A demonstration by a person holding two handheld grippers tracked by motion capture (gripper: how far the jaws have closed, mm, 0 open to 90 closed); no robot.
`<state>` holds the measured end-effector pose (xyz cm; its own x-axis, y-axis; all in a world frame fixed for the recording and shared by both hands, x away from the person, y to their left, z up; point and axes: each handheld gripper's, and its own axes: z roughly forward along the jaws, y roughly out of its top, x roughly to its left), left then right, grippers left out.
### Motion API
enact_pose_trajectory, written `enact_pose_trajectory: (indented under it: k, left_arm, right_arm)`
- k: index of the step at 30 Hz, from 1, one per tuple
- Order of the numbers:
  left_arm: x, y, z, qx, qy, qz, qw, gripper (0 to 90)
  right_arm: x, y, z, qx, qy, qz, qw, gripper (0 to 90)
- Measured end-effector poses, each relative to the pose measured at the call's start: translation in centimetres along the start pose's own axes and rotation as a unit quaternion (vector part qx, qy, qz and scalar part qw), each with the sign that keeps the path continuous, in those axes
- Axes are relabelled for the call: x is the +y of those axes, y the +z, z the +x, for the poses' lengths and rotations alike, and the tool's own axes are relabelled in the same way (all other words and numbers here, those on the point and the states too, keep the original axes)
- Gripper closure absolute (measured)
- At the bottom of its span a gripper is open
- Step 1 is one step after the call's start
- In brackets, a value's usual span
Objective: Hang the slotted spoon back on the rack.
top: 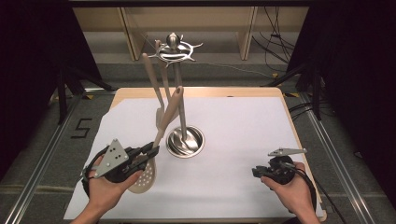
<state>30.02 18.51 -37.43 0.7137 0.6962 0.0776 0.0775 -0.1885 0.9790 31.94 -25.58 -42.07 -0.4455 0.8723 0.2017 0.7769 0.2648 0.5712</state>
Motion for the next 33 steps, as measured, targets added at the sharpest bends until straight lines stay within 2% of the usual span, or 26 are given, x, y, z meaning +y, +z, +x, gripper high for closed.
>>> enact_pose_trajectory:
  k: [2,3,4,5,6,7,9,10,11,13,14,15,17,26,27,29,30,33]
  left_arm:
    - [-0.01,-0.08,-0.05,0.003,-0.008,0.003,1.0000,78.5]
    - [0.05,-0.04,0.09,0.003,0.000,-0.001,1.0000,78.5]
    - [0.05,-0.05,0.10,0.003,-0.001,-0.002,1.0000,78.5]
    - [-0.01,-0.13,-0.07,0.007,-0.014,0.000,0.9999,78.5]
    - [-0.01,-0.14,-0.08,0.007,-0.019,0.001,0.9998,78.5]
    - [0.00,-0.16,-0.07,0.008,-0.019,-0.001,0.9998,78.5]
    - [0.04,-0.23,-0.03,0.009,-0.017,0.000,0.9998,78.5]
    - [0.13,-0.20,0.12,0.008,-0.007,-0.007,0.9999,78.5]
    - [0.15,-0.22,0.10,0.009,-0.009,-0.008,0.9999,78.5]
    - [0.19,-0.33,0.00,0.010,-0.018,-0.005,0.9998,78.5]
    - [0.23,-0.37,0.02,0.012,-0.017,-0.005,0.9998,78.5]
    - [0.32,-0.33,0.21,0.009,-0.005,-0.009,0.9999,78.5]
    - [0.27,-0.41,0.08,0.013,-0.018,-0.006,0.9997,78.5]
    - [0.46,-0.47,0.09,0.014,-0.019,-0.011,0.9996,78.5]
    - [0.50,-0.48,0.08,0.015,-0.020,-0.013,0.9996,78.5]
    - [0.53,-0.41,0.10,0.014,-0.020,-0.020,0.9995,78.5]
    - [0.60,-0.52,0.11,0.017,-0.018,-0.013,0.9996,78.5]
    - [0.63,-0.51,0.21,0.017,-0.016,-0.014,0.9996,78.5]
  right_arm:
    - [0.00,0.00,0.01,0.001,-0.001,0.000,1.0000,74.2]
    - [0.00,0.03,-0.01,0.000,-0.002,-0.001,1.0000,74.2]
    - [0.00,0.03,-0.01,0.000,-0.002,-0.001,1.0000,74.2]
    - [-0.01,0.05,-0.01,0.000,-0.001,-0.002,1.0000,74.2]
    - [-0.02,0.06,-0.02,0.000,-0.001,-0.002,1.0000,74.2]
    - [-0.02,0.11,-0.09,0.000,-0.007,-0.006,1.0000,74.2]
    - [-0.02,-0.04,0.10,0.004,0.004,0.002,1.0000,74.2]
    - [-0.02,-0.08,0.14,0.008,0.006,0.003,0.9999,74.2]
    - [-0.02,-0.15,0.12,0.021,0.009,0.005,0.9997,74.2]
    - [-0.04,-0.14,0.15,0.020,0.009,0.005,0.9997,74.2]
    - [-0.04,-0.13,0.15,0.020,0.009,0.005,0.9997,74.2]
    - [-0.04,-0.12,0.14,0.020,0.009,0.005,0.9998,74.2]
    - [-0.03,-0.12,0.13,0.019,0.008,0.005,0.9998,74.2]
    - [-0.03,-0.07,0.05,0.015,0.003,0.003,0.9999,74.1]
    - [-0.03,-0.12,0.14,0.017,0.009,0.005,0.9998,74.2]
    - [-0.07,-0.03,0.08,0.015,0.000,-0.003,0.9999,74.2]
    - [-0.07,-0.04,0.11,0.013,0.002,-0.002,0.9999,74.2]
    - [-0.04,-0.12,0.10,0.017,0.005,0.002,0.9998,74.2]
